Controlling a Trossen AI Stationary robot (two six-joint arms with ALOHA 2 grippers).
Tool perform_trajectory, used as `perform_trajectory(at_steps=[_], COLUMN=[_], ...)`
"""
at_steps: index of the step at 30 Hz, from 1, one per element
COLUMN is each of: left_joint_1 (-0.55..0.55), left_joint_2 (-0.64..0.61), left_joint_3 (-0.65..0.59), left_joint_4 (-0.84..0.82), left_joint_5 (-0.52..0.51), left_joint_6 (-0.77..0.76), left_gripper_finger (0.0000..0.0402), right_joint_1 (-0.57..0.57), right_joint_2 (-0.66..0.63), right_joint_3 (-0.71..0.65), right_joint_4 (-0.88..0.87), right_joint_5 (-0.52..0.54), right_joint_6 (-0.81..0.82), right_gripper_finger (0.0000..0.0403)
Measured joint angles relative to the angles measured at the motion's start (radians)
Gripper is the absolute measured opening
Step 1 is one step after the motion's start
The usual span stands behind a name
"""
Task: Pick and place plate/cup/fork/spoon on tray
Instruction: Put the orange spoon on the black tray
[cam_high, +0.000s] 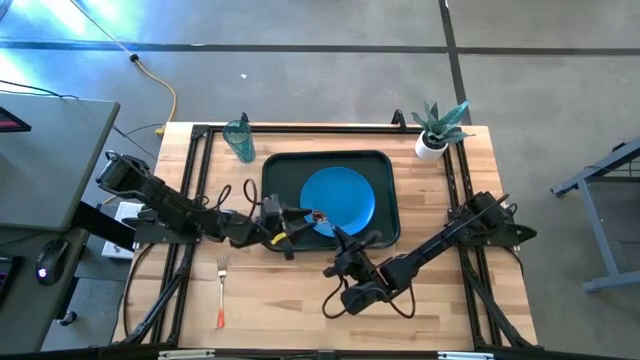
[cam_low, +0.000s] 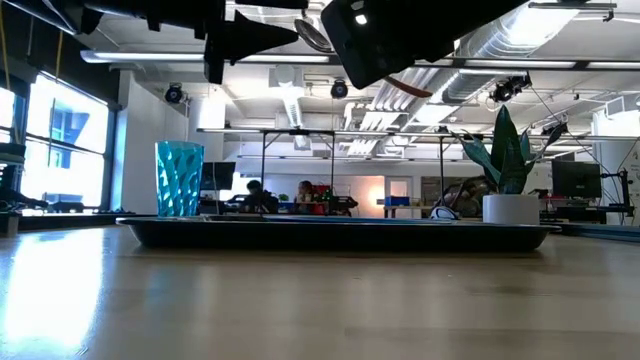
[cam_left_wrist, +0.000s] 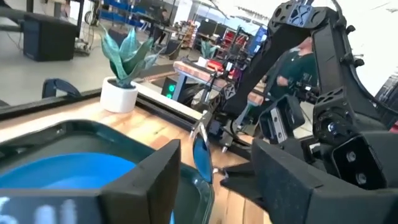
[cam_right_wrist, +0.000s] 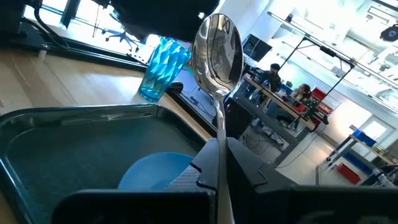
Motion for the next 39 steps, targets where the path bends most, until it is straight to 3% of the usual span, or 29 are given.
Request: perform_trajectory(at_steps=[10,16,30,36,39], left_joint_1=[0.026,0.027,0.049,0.080,0.085], left_joint_2=[0.006,0.012,0.013,0.012,0.011], left_joint_3=[0.000,0.000,0.000,0.000,0.000], left_joint_4=[0.003,0.001,-0.071,-0.188,-0.198], left_joint_5=[0.025,0.017,0.101,0.159,0.181], left_joint_6=[-0.044,-0.053,-0.063,-0.098,-0.094], left_gripper_finger=[0.0043,0.0046,0.0061,0.0011,0.0009], right_joint_1=[-0.015,-0.026,-0.027,-0.028,-0.028], right_joint_2=[0.000,0.000,0.000,0.000,0.000], right_joint_3=[0.000,0.000,0.000,0.000,0.000], right_joint_4=[0.008,0.007,0.009,0.012,0.011], right_joint_5=[-0.025,-0.047,-0.077,-0.138,-0.151], right_joint_6=[-0.019,-0.018,-0.023,-0.054,-0.059], right_gripper_finger=[0.0000,0.0000,0.0000,0.0000,0.0002])
